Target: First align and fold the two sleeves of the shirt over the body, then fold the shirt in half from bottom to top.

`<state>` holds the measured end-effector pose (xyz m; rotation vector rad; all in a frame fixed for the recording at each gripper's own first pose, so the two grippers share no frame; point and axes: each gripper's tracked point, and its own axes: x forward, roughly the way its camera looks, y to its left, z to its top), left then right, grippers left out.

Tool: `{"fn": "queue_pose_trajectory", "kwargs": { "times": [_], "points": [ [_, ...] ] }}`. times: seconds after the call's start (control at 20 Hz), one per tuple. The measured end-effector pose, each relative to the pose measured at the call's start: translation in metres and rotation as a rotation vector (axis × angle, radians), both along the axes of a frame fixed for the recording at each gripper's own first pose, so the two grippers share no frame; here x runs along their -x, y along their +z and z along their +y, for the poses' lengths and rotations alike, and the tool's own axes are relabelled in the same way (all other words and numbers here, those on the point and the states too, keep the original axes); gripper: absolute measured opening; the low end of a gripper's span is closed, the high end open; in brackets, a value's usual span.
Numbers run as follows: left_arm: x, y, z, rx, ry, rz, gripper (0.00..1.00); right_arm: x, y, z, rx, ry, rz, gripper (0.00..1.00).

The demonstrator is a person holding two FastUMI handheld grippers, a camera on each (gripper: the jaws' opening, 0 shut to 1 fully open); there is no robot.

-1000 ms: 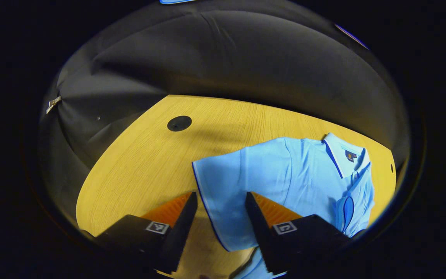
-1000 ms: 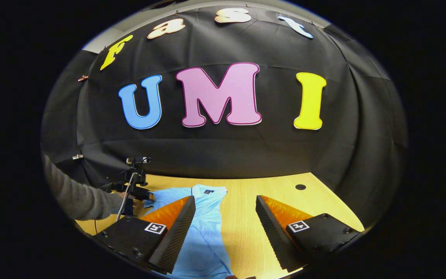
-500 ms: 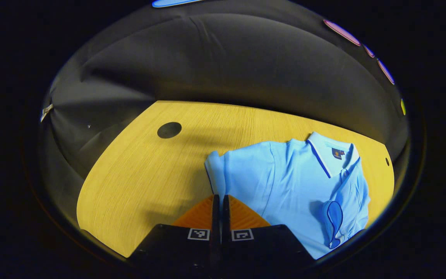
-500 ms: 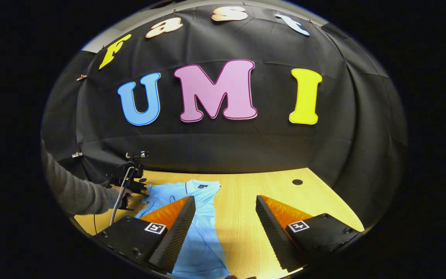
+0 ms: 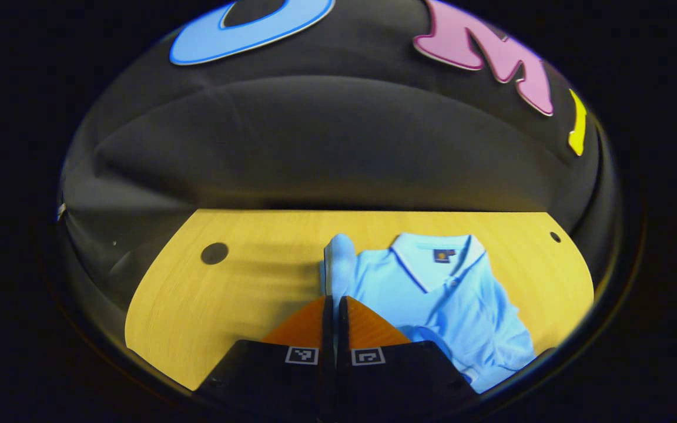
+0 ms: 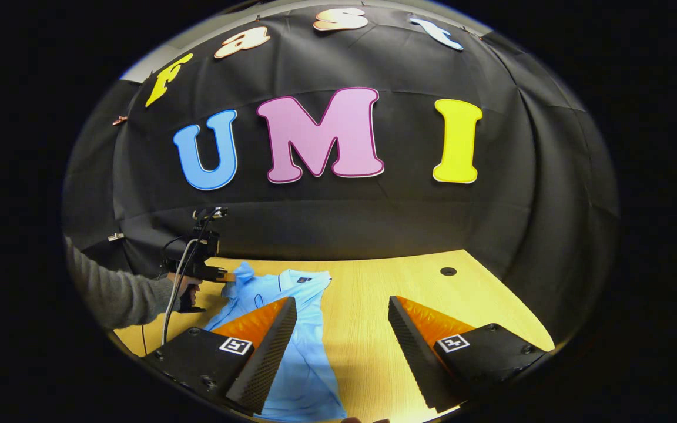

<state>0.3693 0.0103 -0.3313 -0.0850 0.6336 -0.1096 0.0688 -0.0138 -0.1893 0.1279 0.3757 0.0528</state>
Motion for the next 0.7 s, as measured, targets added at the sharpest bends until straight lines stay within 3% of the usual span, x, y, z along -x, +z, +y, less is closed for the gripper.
{"fn": "queue_pose_trajectory", "kwargs": {
  "times": [0.25, 0.45, 0.7],
  "points": [
    [0.024, 0.033, -0.072, -0.01, -0.163, -0.073, 0.06, 0.003, -0.003, -0.005, -0.002, -0.018, 0.008, 0.97],
    [0.052, 0.018, -0.13, -0.066, -0.31, -0.054, 0.06, 0.007, -0.007, -0.008, -0.008, -0.026, 0.02, 0.98],
    [0.065, -0.008, -0.165, -0.137, -0.376, -0.023, 0.06, 0.008, -0.011, -0.015, 0.0, -0.043, 0.025, 0.97]
  ]
}}
